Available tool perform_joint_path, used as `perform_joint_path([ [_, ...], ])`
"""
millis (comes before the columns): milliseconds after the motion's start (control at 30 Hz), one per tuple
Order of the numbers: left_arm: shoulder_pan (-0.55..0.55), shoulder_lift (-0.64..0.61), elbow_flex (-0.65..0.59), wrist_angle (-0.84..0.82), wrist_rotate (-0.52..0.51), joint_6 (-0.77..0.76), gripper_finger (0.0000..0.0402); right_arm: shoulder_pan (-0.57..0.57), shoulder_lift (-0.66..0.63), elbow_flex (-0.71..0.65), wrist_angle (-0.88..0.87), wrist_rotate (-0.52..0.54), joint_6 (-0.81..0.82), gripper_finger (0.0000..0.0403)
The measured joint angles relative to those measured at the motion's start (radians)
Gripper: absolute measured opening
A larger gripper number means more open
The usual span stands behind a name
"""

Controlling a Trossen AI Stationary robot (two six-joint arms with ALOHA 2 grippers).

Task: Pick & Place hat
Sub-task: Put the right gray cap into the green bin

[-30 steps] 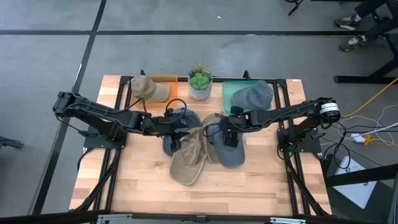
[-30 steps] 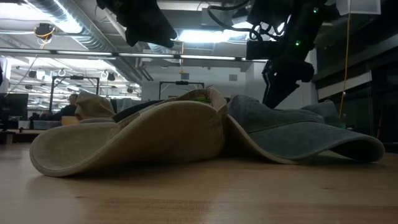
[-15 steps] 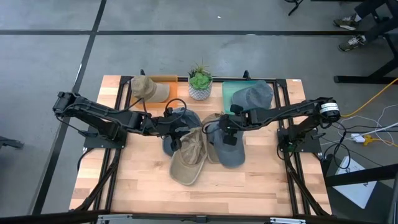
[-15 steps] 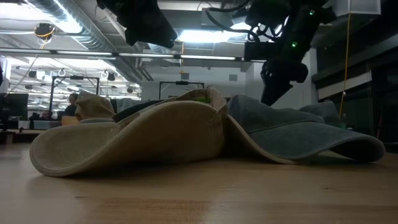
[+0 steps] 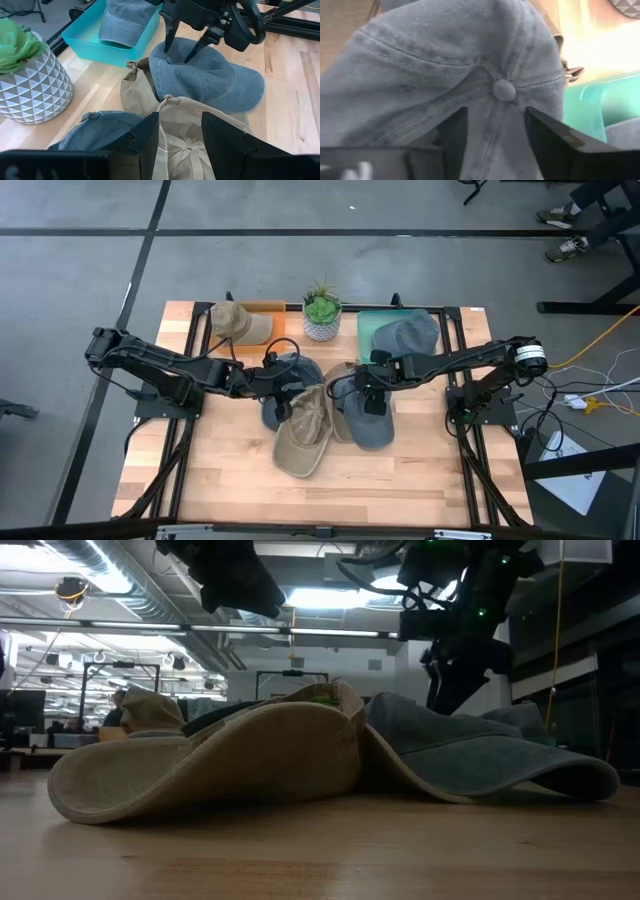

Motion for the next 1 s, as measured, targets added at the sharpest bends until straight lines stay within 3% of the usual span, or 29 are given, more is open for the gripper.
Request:
perform_joint_path([
  [200,0.0,0.0,0.0,0.0,-0.018,0.0,0.0143,0.0,0.01,0.001,0.008,0.0,-0.007,0.0294],
  [400,0.0,0.0,0.0,0.0,-0.025,-0.001,0.0143,0.0,0.105,0.002,0.035,0.0,-0.028,0.03],
  [633,0.0,0.0,0.0,0.0,-0.024,-0.001,0.0143,0.0,0.179,0.002,0.052,-0.001,-0.05,0.0217],
  [900,0.0,0.0,0.0,0.0,-0.033,-0.001,0.0143,0.0,0.18,0.002,0.051,-0.004,-0.032,0.0028],
  [1000,0.0,0.0,0.0,0.0,-0.044,-0.001,0.0143,0.0,0.18,0.002,0.046,-0.007,-0.019,0.0014],
])
